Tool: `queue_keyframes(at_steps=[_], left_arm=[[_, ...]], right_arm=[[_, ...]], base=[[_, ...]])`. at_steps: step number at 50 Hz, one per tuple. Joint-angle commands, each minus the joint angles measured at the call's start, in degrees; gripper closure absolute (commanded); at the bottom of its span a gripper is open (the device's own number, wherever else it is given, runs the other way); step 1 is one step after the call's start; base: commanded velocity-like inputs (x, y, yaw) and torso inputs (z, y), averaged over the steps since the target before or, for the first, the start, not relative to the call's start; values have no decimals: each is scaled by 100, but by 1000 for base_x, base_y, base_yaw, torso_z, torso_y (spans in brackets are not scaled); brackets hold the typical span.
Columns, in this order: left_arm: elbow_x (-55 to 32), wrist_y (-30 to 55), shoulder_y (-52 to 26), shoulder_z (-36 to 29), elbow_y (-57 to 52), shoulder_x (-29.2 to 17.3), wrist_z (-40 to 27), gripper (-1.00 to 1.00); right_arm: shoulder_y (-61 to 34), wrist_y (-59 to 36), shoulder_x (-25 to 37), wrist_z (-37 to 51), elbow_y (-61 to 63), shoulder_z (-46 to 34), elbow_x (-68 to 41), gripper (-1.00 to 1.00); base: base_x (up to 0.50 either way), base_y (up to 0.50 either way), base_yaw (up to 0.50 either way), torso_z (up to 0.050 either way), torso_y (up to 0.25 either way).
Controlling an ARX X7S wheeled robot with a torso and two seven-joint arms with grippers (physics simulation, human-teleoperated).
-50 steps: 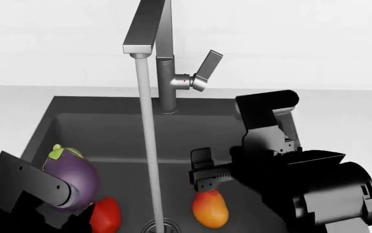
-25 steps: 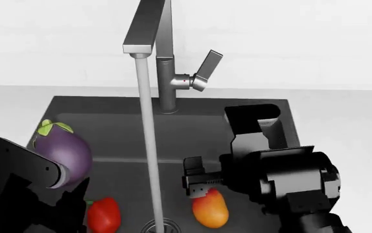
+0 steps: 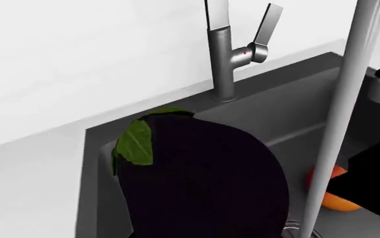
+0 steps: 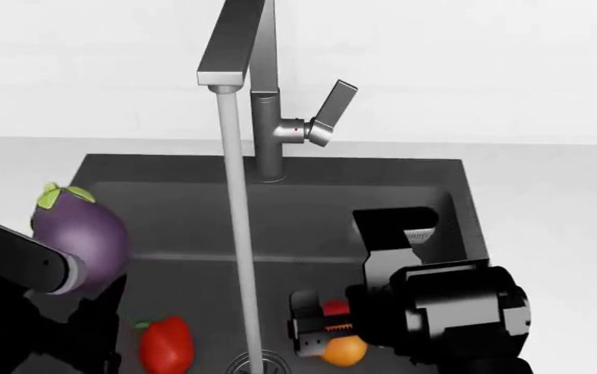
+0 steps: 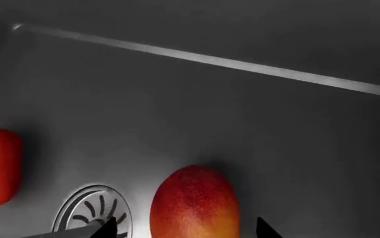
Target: Pick the eggplants and mangos from the sink and place them in one bowl. Place the bell pepper in the other bowl. Then turn off the sink faucet.
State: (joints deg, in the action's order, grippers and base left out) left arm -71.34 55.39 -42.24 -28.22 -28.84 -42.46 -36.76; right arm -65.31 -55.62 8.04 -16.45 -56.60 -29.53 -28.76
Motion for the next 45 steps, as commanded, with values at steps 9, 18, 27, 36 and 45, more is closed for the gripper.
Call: queue_keyframes(at_steps=[9, 18, 27, 36, 45], left_arm=[[119, -232, -3, 146, 29, -1, 140, 100], [171, -228, -84, 124, 161, 58, 123, 100], [115, -215, -92, 120, 131, 102, 40, 100], [324, -255, -206, -6, 328, 262, 116, 100], [295, -265, -261, 43, 334, 171, 183, 100]], right_arm=[[-169, 117, -167, -204, -540, -176, 166, -100], [-169, 117, -150, -234, -383, -281, 212, -100], [-157, -225, 13, -5, 447, -251, 125, 100], [-143, -573, 218, 276, 1299, 9, -105, 100], [237, -2647, 891, 1607, 4596, 1125, -969, 100]], base=[[0, 0, 0, 3, -156], [0, 0, 0, 2, -41], [0, 0, 0, 0, 0], [0, 0, 0, 0, 0], [0, 0, 0, 0, 0]])
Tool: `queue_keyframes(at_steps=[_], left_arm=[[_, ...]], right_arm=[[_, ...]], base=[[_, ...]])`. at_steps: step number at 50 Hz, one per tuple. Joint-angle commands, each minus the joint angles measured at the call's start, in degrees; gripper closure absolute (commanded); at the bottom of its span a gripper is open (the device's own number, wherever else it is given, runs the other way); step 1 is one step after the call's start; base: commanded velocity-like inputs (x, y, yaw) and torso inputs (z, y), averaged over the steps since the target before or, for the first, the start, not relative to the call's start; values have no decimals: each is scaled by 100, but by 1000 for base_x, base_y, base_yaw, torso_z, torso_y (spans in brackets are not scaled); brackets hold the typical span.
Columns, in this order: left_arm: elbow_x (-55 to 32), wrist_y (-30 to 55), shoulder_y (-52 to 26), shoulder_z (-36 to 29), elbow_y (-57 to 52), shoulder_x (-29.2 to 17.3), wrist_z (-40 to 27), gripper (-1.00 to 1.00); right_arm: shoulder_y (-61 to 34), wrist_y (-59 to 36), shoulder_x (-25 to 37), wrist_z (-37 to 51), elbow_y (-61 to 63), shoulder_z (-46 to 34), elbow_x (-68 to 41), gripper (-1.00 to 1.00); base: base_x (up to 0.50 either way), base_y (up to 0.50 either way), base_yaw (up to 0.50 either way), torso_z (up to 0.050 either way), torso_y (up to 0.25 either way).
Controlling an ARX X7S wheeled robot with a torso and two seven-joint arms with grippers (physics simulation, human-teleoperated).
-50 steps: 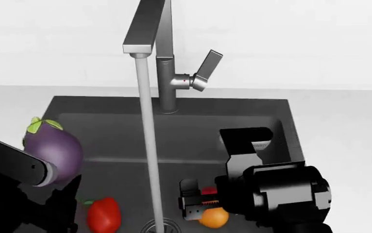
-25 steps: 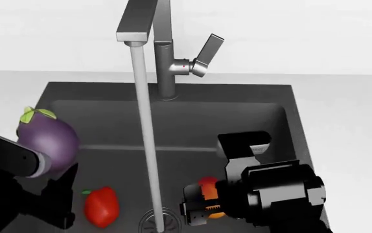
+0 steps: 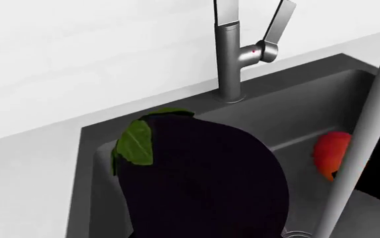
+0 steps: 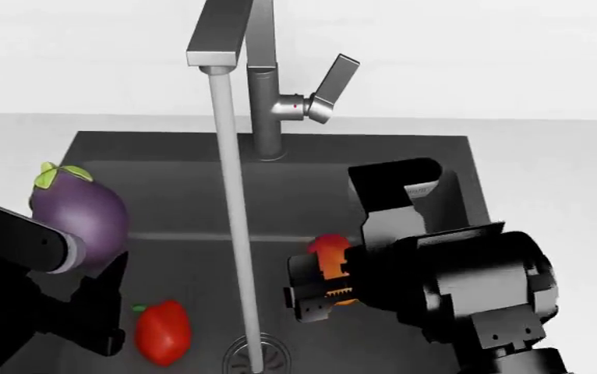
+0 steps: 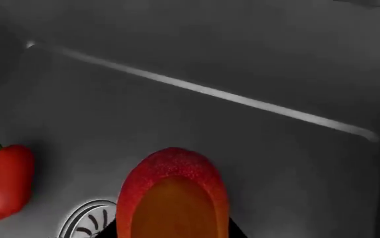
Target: Pick the eggplants and mangos from the sink and place them in one bowl. Place the bell pepper in the other bowl. Then turn off the sink faucet.
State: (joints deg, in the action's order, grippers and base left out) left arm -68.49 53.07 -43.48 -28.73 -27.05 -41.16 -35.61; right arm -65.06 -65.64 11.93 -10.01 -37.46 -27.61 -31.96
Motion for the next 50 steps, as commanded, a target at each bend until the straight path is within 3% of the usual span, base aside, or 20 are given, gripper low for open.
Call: queue_keyframes(at_steps=[1, 3, 9, 20, 25, 37, 50], left_arm=[[44, -42, -161, 80, 192, 46, 108, 100], [73, -33, -213, 57, 237, 74, 128, 100], [110, 26, -480, 53, 398, 94, 232, 100], [-121, -191, -272, 247, 505, 53, 416, 100], [-175, -225, -387, 295, 504, 89, 484, 100], [-319, -196, -329, 297, 355, 148, 306, 100], [-179, -373, 27, 311, -118, -119, 365, 100]], right_arm=[[177, -1994, 530, 1133, 3052, 1156, -794, 100], [154, -2408, 588, 1403, 3446, 1344, -1038, 100], [-102, -2411, 1390, 3656, 4318, 1491, -4084, 100], [798, -2141, 2018, 5107, 5506, 2044, -5612, 100], [799, -2048, 2402, 6080, 5739, 2170, -6684, 100], [1091, -1760, 2485, 5743, 6071, 2256, -6393, 100], [2148, -839, 2713, 4764, 7397, 2811, -4994, 100]], base=[[0, 0, 0, 0, 0], [0, 0, 0, 0, 0], [0, 0, 0, 0, 0], [0, 0, 0, 0, 7], [-2, 0, 0, 5, 250], [0, 0, 0, 7, 250], [0, 0, 0, 1, 12]])
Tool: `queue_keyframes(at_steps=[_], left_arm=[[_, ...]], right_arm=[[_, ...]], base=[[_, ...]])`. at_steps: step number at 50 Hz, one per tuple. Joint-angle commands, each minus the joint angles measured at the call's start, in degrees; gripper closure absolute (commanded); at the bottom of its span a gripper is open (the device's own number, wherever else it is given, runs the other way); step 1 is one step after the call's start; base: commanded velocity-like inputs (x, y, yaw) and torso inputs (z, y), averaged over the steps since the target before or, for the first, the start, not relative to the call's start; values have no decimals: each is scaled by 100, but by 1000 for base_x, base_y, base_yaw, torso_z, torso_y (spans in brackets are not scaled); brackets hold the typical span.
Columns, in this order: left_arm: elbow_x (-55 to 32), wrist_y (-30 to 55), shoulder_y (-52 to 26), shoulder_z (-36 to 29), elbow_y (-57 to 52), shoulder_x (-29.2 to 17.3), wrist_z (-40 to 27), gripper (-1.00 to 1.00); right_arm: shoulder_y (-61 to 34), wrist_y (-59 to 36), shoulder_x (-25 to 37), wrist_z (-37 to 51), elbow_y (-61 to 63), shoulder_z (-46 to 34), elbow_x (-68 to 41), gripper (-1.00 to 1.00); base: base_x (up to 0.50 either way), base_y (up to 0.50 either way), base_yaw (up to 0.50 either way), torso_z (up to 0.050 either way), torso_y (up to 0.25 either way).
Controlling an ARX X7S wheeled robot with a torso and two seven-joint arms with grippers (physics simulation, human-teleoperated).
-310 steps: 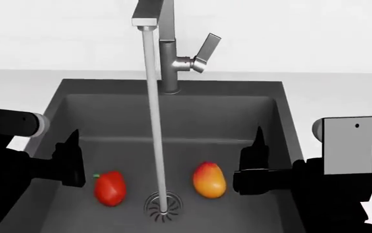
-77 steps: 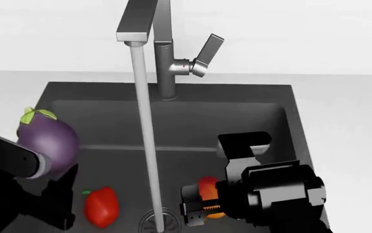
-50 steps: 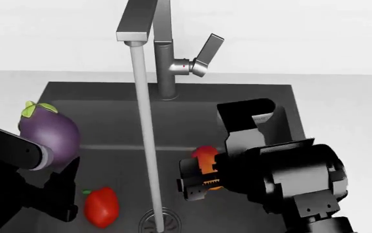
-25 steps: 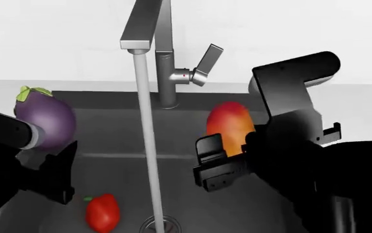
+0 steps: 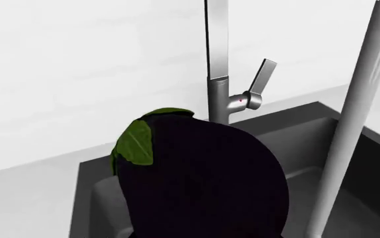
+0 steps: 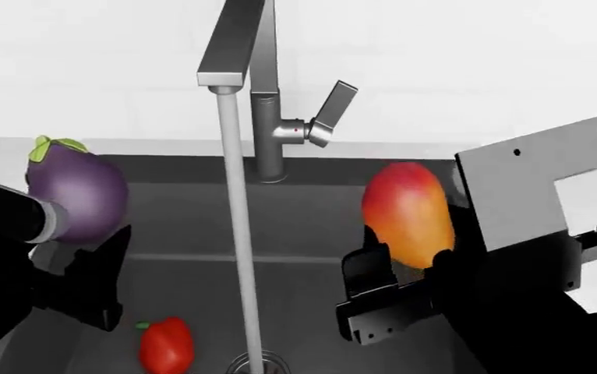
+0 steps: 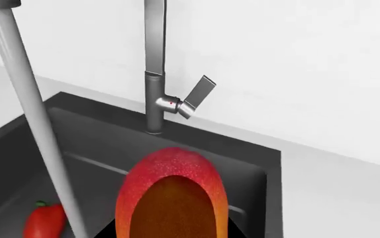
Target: Pick the eggplants and mangos from the sink and place them in one bowl. Place the bell pepper in the other bowl. Then turn off the sink faucet.
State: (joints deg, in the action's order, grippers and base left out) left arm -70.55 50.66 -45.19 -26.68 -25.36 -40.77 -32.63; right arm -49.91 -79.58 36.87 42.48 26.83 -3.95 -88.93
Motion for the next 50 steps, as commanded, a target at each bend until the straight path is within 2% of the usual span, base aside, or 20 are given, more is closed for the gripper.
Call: queue_keyframes(at_steps=[1, 3, 7, 27, 38, 50], left_arm=[[13, -136, 218, 117, -318, -182, 64, 100], [-261, -132, 332, 253, -485, -273, -123, 100], [-253, -175, 455, 288, -710, -426, -94, 100], [-568, 49, 26, 325, -676, -354, -427, 100], [-754, 61, -31, 383, -813, -348, -630, 100], [-611, -46, 64, 355, -721, -330, -484, 100]], right_arm=[[668, 606, 223, -523, 1012, 477, 736, 100], [772, 542, 275, -401, 1063, 477, 592, 100], [956, 573, 276, -176, 1034, 576, 293, 100], [1145, 751, 535, 296, 1233, 897, -33, 100], [1511, 921, 714, -54, 1587, 1193, 220, 100], [1710, 1000, 813, -161, 1670, 1276, 562, 100]], base=[[0, 0, 0, 0, 0], [0, 0, 0, 0, 0], [-167, 0, 0, 0, 0], [-500, -49, 0, 0, 0], [-379, -442, 0, 0, 0], [-186, -500, 0, 0, 0]])
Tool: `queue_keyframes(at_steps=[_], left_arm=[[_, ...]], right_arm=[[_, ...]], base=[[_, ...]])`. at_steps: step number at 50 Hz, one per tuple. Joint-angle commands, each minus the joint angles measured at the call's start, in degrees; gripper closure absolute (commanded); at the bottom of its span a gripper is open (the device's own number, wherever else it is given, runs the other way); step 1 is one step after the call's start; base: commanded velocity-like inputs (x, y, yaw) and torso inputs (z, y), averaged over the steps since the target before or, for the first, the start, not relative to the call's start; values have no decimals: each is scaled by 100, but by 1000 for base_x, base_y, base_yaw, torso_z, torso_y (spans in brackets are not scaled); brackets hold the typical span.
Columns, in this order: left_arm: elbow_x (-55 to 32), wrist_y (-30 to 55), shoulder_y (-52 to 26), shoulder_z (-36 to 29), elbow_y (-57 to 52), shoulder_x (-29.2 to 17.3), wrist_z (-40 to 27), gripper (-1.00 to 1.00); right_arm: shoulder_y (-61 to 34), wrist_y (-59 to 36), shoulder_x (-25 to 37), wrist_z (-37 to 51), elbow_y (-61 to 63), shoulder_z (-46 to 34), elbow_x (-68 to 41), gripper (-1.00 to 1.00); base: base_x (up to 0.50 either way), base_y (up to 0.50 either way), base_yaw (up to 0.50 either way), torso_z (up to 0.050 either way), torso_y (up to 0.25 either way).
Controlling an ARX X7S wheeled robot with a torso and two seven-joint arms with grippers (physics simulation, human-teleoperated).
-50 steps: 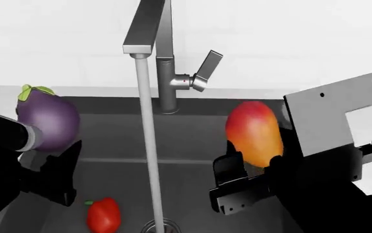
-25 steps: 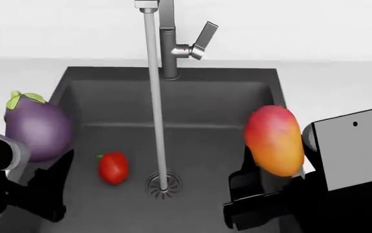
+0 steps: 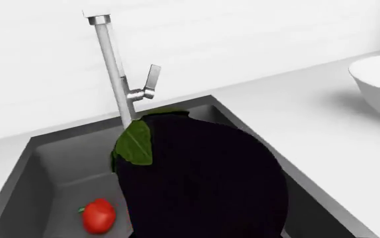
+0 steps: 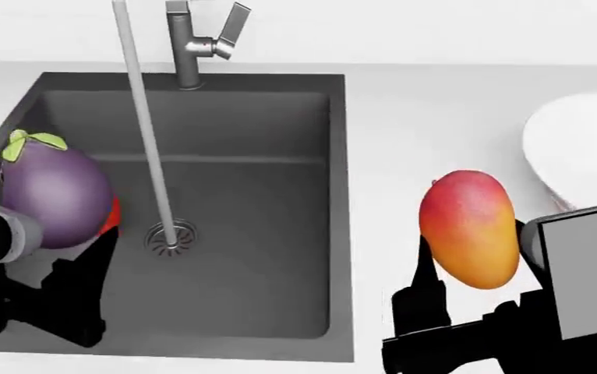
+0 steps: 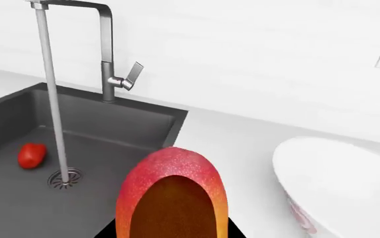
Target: Pick the eggplants and mangos from the sink and place them in one bowl. Place the bell pepper in the other bowl. Then turn off the sink faucet.
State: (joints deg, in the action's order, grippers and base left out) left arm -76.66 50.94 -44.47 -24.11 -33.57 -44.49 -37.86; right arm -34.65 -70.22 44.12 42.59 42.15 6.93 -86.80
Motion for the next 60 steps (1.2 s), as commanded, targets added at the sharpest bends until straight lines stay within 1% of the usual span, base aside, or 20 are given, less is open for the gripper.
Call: queue_keyframes(at_steps=[1, 8, 13, 17, 25, 33, 40, 54, 60], left_arm=[[20, -81, 2, 90, 97, 42, 52, 100], [73, -116, -5, 70, 140, 74, 102, 100], [68, -121, 2, 73, 139, 52, 99, 100], [23, -98, -57, 80, 152, 58, 70, 100], [-10, -91, -125, 92, 177, 59, 53, 100], [-72, -57, -236, 86, 183, 102, -11, 100], [-62, -46, -300, 60, 227, 133, 14, 100], [125, -149, -270, 43, 352, 123, 173, 100], [173, -177, -326, 65, 457, 88, 278, 100]], right_arm=[[212, 82, 93, -174, 151, 213, 353, 100], [190, 136, 113, -107, 104, 269, 262, 100], [526, 310, 147, -349, 231, 457, 672, 100], [632, 399, 156, -443, 271, 538, 786, 100], [680, 433, 232, -462, 272, 628, 684, 100], [808, 510, 254, -549, 285, 693, 820, 100], [766, 518, 324, -455, 283, 772, 667, 100], [572, 491, 322, -512, 219, 501, 841, 100], [549, 533, 256, -616, 168, 361, 1031, 100]], base=[[-66, -500, 0, 0, 0], [-50, -500, 0, 0, 0], [-11, -500, 0, 0, 0], [0, -500, 0, 0, 0], [21, -500, 0, 0, 0], [54, -500, 0, 0, 0], [94, -500, 0, 0, 0], [170, -495, 0, 0, 1], [410, -199, 0, 3, 0]])
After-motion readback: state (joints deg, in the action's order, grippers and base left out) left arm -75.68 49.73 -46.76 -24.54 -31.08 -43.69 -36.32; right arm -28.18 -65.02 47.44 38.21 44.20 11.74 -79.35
